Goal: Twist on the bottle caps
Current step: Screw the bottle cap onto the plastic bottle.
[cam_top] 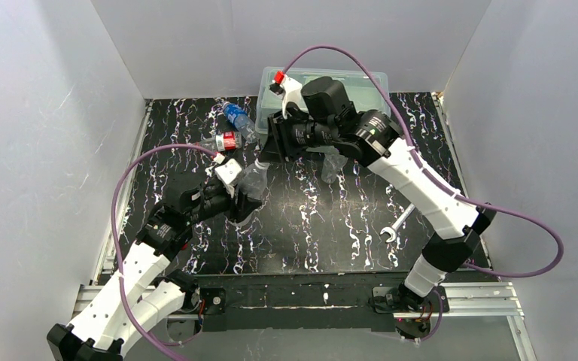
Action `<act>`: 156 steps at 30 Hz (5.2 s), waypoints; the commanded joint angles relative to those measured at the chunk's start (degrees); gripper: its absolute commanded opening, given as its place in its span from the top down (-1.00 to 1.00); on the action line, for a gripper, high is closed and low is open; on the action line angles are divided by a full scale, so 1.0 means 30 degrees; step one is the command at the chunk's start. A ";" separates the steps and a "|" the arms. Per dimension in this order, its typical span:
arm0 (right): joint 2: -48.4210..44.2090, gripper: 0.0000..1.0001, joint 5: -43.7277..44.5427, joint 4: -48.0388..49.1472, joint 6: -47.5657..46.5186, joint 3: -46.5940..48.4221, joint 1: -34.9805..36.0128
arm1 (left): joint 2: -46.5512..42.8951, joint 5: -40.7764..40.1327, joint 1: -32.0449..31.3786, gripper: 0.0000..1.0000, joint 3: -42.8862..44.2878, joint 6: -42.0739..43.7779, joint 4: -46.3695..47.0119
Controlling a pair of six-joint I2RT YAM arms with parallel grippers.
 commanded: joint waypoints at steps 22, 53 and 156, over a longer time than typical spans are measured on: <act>-0.5166 -0.97 0.2300 0.1524 -0.2518 -0.1377 0.1290 | -0.1359 0.5556 -0.0083 1.00 -0.0800 -0.0692 0.0026; -0.5021 -0.13 -0.5443 0.3317 -0.4731 -0.5549 0.1290 | -0.0196 1.2395 -0.0084 1.00 -0.0085 -0.2123 -0.0137; -0.1402 0.97 0.4701 0.0470 0.4336 -0.2384 0.1788 | 0.0028 -0.4367 -0.0954 1.00 0.1742 0.1510 0.2428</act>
